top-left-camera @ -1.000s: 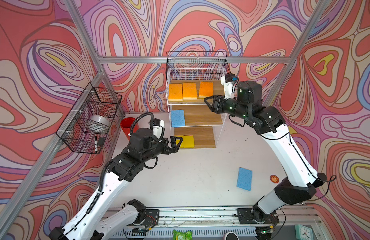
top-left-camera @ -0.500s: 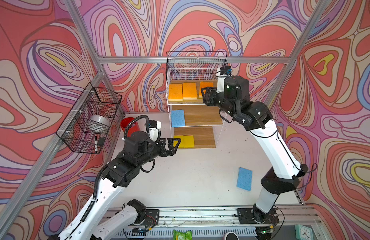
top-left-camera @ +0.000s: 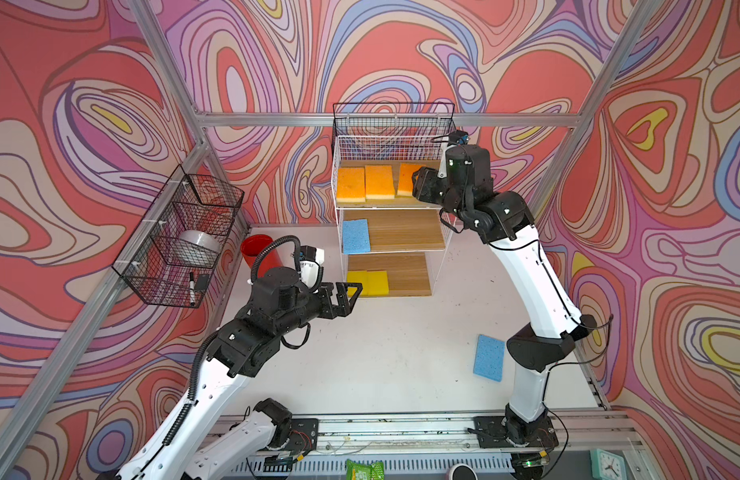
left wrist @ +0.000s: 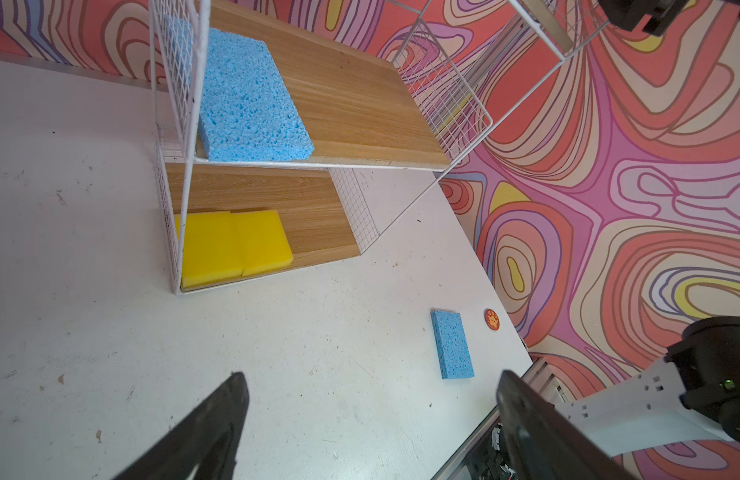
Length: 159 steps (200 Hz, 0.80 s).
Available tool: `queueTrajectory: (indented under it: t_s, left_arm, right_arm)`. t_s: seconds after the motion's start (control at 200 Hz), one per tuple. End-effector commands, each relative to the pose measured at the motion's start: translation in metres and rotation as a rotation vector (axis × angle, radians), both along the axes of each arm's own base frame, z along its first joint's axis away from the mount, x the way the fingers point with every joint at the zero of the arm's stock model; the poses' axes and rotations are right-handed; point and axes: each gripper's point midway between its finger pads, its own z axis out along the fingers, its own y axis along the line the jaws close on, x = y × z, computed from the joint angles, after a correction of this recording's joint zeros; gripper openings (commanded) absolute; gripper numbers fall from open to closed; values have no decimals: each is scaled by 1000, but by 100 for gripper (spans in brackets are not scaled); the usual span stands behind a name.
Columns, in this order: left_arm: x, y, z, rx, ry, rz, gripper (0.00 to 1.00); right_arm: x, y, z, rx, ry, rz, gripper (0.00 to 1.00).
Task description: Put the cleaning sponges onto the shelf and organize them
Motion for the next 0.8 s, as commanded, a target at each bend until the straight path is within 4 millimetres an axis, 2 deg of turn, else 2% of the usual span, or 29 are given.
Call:
queueTrajectory:
  t_s: [0.0, 0.791]
  left_arm:
    - [-2, 1, 1, -18, -4, -2, 94]
    - [-2, 3, 1, -8, 0, 6, 94]
  right_arm:
    - [-1, 3, -3, 56, 29, 38, 62]
    - [28, 15, -24, 59, 65, 95, 60]
